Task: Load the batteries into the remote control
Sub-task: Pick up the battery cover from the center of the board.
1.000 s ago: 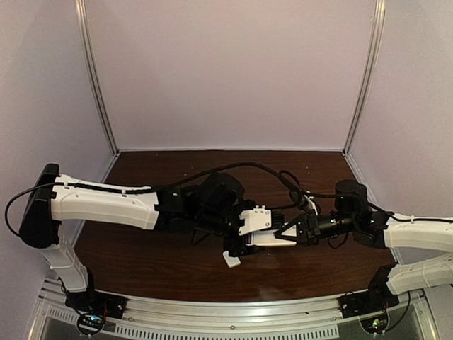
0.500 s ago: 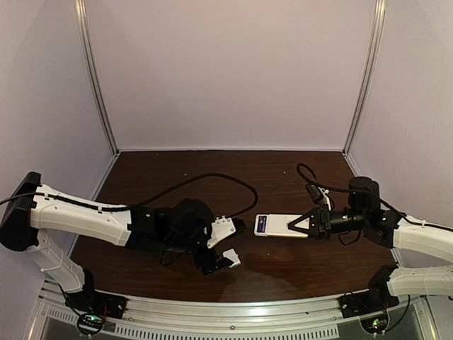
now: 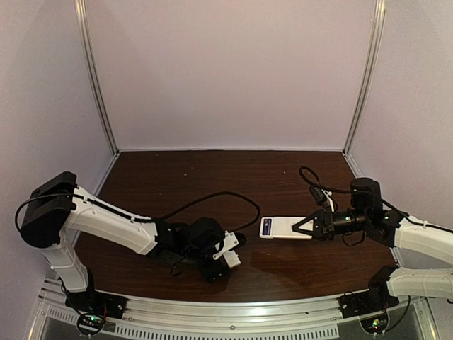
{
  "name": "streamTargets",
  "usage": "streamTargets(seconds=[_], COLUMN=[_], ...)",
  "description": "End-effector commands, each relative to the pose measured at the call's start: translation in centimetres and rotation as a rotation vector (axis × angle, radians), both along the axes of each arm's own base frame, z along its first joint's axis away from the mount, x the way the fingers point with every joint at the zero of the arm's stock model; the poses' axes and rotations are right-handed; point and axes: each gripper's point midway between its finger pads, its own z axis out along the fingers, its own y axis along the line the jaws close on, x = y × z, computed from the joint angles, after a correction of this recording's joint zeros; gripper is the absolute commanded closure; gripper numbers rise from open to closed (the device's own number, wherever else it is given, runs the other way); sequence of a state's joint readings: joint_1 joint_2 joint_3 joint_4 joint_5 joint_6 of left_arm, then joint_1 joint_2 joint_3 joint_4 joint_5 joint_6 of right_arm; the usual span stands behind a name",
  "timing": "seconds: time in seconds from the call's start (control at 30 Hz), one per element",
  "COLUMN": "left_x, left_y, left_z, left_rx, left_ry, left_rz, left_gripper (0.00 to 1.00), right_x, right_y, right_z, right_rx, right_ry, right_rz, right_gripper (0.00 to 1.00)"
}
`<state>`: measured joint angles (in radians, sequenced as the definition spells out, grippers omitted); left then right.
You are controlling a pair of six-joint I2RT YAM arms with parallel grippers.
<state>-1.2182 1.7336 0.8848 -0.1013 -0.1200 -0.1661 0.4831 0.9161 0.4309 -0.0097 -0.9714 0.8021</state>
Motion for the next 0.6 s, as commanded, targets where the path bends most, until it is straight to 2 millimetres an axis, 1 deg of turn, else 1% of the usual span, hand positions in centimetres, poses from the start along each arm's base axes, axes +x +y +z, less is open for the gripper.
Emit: streamTargets(seconds=[0.0, 0.13, 0.2, 0.33, 0.57], left_x=[0.8, 1.0, 1.4, 1.9, 1.9], left_y=[-1.7, -1.8, -2.4, -2.5, -2.9], left_z=[0.5, -0.2, 0.2, -0.4, -1.2], left_rx=[-0.059, -0.064, -0.104, -0.099, -0.083], left_ry=[-0.018, 0.011, 0.009, 0.021, 0.027], left_rz=[-0.007, -0.012, -0.017, -0.024, -0.060], left_gripper=[0.17, 0.20, 0.21, 0.24, 0.37], right_x=[-0.5, -0.6, -0.7, -0.7, -0.9], right_y=[-0.1, -0.1, -0.1, -0.1, -0.3], right_z=[0.0, 0.2, 0.3, 0.1, -0.4], right_rx=[0.014, 0.020, 0.026, 0.014, -0.024], right_ry=[-0.024, -0.031, -0.036, -0.029, -0.030], right_rz=[0.031, 0.036, 0.043, 0.048, 0.057], right_gripper=[1.00, 1.00, 1.00, 1.00, 1.00])
